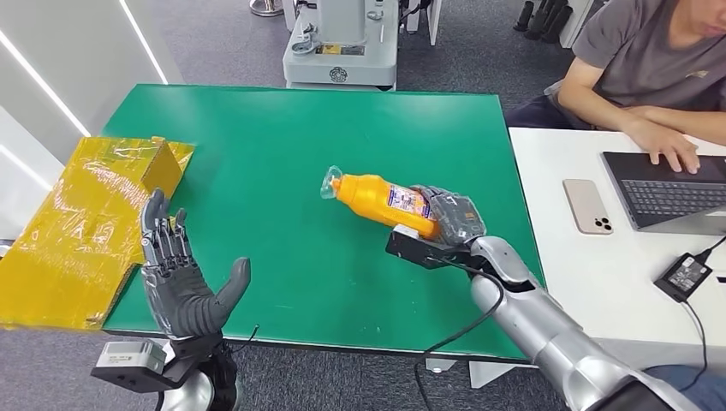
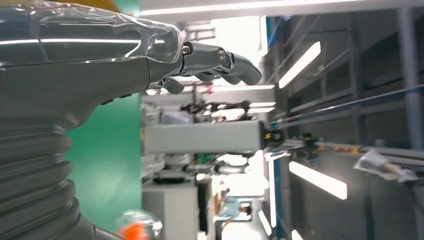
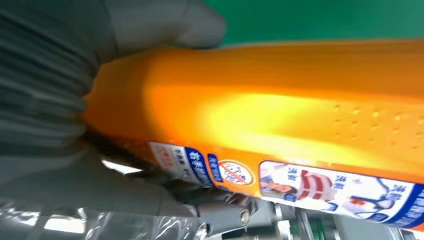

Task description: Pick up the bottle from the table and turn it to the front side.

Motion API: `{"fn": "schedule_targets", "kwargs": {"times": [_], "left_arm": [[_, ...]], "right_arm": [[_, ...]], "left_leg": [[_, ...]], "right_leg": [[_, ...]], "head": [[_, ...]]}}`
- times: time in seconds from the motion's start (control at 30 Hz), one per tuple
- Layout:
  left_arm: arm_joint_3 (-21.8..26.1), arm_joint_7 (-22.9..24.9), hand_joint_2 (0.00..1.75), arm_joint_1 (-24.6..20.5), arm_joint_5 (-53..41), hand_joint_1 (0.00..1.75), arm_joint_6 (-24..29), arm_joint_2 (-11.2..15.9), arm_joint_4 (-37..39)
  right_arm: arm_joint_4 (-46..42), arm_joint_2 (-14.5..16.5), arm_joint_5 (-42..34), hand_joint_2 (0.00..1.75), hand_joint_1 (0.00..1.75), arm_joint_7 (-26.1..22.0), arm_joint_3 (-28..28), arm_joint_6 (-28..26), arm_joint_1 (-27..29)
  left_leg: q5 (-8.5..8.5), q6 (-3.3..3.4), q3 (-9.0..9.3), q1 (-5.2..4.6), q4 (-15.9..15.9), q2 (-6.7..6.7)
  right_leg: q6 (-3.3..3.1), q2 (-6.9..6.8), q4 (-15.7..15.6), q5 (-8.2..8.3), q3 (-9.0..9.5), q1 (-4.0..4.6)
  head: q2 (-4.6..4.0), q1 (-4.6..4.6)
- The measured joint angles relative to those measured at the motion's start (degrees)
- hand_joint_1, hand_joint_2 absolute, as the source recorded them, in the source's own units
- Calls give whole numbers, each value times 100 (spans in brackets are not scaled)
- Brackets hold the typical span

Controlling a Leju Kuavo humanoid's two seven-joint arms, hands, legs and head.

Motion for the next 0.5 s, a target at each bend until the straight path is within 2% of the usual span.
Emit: {"fn": "schedule_targets", "kwargs": {"times": [0.1, 0.17, 0.4, 0.5], "left_arm": [[0, 209, 175, -51, 105, 0, -69, -31, 25], [0, 285, 175, -120, 168, 0, -140, -45, 75], [-3, 574, 175, -500, 427, 0, -526, -45, 487], [-4, 580, 175, -636, 456, 0, -579, -45, 658]], "right_arm": [[-448, 130, 313, 175, 175, -125, -393, -842, 496], [-708, 191, 456, 175, 175, -257, -606, -1212, 783], [-1291, 428, 528, 175, 175, -1068, -1045, -1832, 1443], [-1420, 502, 533, 175, 175, -1181, -1092, -1882, 1586]], "left_leg": [[-1, 0, -1, -1, -1, -1], [-2, -1, -2, -1, -1, 0], [-2, -2, 0, -1, -1, 5], [-2, -2, 2, -1, -1, 8]], "right_leg": [[0, -1, 0, -1, 0, 0], [1, 0, -1, -1, -1, -1], [-1, 6, 0, 0, -2, -1], [-1, 9, 0, 0, -2, -1]], "head": [[0, 0], [0, 0], [0, -1], [0, -1]]}}
